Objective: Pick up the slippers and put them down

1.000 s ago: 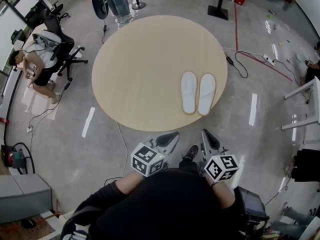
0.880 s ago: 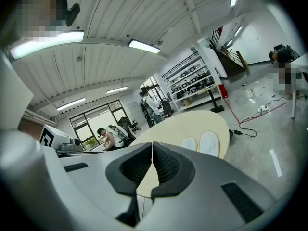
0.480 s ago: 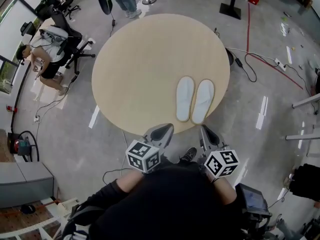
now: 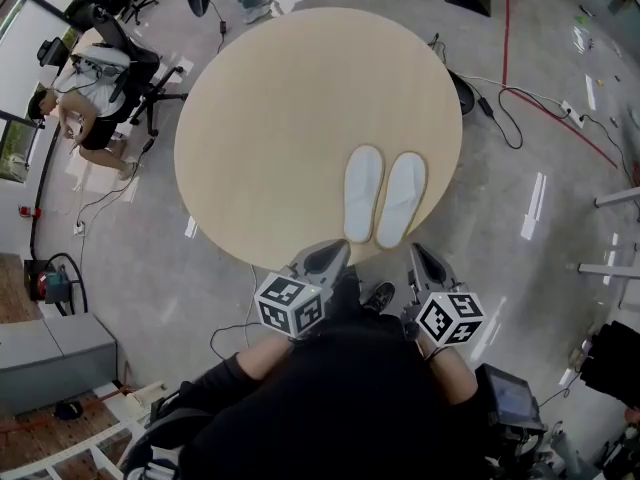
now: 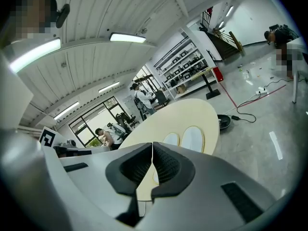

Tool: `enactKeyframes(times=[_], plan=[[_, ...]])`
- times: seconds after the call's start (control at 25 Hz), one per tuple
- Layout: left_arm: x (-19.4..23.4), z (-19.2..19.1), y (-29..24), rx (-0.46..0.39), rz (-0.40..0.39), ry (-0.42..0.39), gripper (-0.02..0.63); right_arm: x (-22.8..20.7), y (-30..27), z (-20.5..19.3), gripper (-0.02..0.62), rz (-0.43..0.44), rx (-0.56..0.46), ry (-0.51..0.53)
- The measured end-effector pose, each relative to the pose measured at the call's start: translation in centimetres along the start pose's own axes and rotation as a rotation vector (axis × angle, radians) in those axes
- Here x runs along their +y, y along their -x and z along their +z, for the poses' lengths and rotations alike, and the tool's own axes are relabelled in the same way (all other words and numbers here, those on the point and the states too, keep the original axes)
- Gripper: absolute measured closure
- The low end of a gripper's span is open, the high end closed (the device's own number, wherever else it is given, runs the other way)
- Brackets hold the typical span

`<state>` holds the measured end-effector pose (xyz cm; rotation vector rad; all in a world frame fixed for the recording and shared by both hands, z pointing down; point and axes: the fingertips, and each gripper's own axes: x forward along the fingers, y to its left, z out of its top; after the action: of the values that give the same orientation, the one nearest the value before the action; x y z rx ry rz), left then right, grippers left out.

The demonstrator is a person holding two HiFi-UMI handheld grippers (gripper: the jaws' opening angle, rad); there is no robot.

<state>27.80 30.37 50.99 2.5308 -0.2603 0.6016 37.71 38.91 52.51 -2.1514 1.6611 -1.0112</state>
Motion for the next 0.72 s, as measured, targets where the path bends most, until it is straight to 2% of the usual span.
enactKeyframes(times=[0.24, 0.44, 0.56, 0.6, 0.68, 0.72], plan=[[2.7, 1.0, -4.8, 0.073, 0.005, 0.0, 0.581, -3.5, -2.7, 1.2, 0.578, -0.077, 0.031, -0.015], [4.7, 0.9, -8.9, 0.155, -0.052, 0.081, 0.58, -5.8, -5.7, 1.0, 0.577, -0.132, 0.093, -0.049], [6.1, 0.8, -11.4, 0.196, -0.045, 0.078, 0.578, -7.7, -7.2, 0.8, 0.575, -0.186, 0.126, -0.046], [6.8, 0.7, -12.3, 0.208, -0.039, 0.075, 0.564, -8.4, -7.9, 0.6, 0.574, -0.202, 0.136, -0.046], [8.1, 0.3, -13.8, 0.238, -0.03, 0.078, 0.441, -9.5, -9.3, 0.1, 0.538, -0.225, 0.161, -0.044], [8.6, 0.0, -14.4, 0.255, -0.028, 0.081, 0.427, -10.1, -9.9, -0.1, 0.514, -0.235, 0.174, -0.041]])
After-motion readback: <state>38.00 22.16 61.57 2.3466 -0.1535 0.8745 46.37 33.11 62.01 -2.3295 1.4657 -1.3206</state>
